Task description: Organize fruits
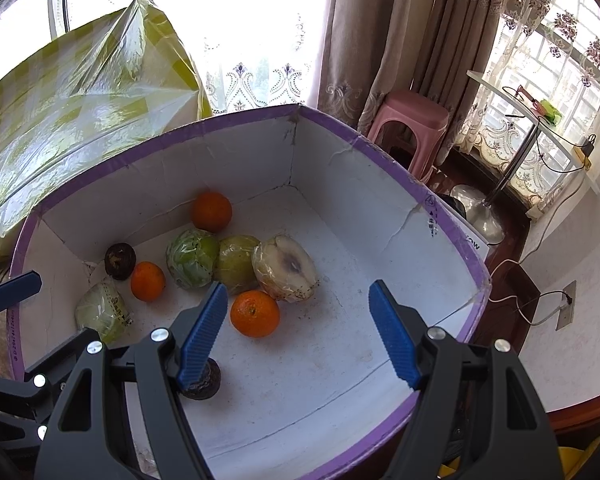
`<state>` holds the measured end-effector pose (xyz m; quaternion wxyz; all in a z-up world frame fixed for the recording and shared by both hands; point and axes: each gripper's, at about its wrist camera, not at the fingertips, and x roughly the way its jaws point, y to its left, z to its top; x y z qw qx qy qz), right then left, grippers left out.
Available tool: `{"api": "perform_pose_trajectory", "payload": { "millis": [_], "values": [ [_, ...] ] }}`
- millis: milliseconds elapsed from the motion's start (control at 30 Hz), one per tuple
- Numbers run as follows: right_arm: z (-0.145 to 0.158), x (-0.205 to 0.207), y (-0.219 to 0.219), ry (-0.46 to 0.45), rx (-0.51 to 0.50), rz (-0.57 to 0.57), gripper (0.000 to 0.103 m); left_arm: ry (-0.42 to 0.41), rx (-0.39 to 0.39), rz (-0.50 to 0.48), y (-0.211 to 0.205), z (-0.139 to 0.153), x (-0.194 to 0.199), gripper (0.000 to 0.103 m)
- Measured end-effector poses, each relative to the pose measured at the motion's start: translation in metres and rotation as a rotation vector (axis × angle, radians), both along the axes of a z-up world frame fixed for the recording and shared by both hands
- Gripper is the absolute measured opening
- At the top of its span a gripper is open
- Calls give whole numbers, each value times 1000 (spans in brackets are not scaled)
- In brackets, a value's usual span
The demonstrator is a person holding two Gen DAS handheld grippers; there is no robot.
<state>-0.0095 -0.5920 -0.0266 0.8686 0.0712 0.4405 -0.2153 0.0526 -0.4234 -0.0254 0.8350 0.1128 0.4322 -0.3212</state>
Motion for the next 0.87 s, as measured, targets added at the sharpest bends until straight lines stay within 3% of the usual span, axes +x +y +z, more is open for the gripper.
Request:
{"api": "perform_pose_trajectory", "payload": {
  "millis": [367,500,600,667,767,867],
  "values": [
    [-12,-4,-12,42,-4,-42,73,-2,-1,-26,-2,-2,1,87],
    [-19,-6,-19,57,-13,-88,73,1,-69,-32,4,1,3,87],
    [-15,-6,-22,45,-15,-130,73,30,-170,-37,15,11,3,87],
    [-2,-4,-14,0,-9,-135,77,34,-254,-20,33,29,2,87],
    [22,11,25,-52,-11,-37,84,46,-277,61,75,56,7,87],
    [42,29,86,-114,52,112,91,-65,-301,195,149,81,4,87]
  ]
}}
